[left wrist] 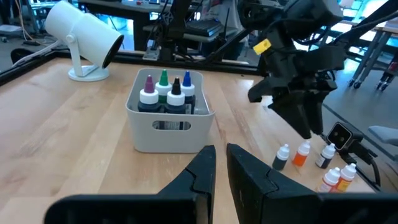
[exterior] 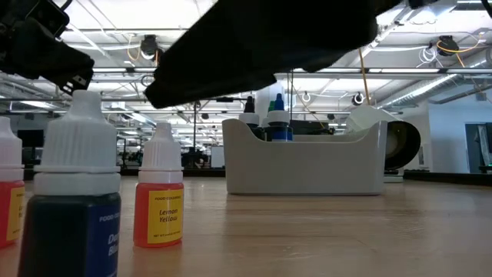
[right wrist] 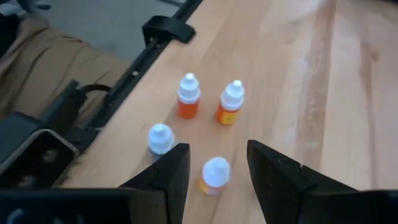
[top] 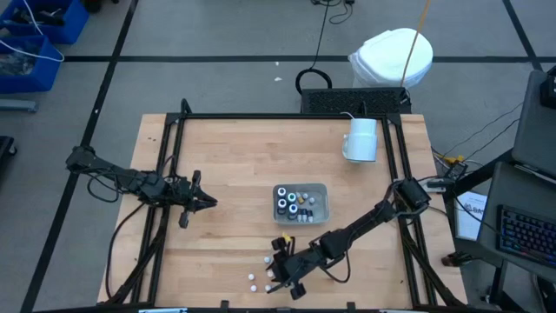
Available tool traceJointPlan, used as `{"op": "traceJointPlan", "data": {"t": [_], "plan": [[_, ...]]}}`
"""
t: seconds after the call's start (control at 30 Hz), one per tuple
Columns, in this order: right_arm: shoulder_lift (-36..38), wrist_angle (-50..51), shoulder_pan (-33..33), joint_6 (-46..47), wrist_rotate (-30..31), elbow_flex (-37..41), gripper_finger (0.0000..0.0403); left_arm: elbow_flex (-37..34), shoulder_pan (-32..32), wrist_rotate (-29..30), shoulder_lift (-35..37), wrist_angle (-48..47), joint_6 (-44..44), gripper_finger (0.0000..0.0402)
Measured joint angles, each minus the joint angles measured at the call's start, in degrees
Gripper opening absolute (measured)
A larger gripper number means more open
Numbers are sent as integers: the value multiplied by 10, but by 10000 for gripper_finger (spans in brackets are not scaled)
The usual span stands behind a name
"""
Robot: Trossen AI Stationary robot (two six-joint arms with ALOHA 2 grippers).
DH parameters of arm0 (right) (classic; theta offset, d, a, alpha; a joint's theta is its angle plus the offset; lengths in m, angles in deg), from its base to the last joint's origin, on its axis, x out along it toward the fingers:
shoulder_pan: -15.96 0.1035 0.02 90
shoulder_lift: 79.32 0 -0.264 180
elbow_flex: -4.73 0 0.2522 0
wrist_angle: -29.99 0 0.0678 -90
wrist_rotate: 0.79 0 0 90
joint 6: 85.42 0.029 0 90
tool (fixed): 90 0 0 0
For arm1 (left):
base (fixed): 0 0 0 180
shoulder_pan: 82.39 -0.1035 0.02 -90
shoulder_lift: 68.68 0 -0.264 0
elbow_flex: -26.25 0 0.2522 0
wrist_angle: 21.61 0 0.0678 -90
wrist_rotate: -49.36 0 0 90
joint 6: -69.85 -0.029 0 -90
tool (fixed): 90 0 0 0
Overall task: Pick & Place food coloring
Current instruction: Put the small orange food coloring into the gray bin
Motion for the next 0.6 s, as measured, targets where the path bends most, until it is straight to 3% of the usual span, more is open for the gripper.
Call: {"op": "traceJointPlan", "data": {"t": [0.6], "plan": [[-25, -91, -6, 0, -13, 32, 153, 0, 0, 0, 0, -3, -20, 47]]}}
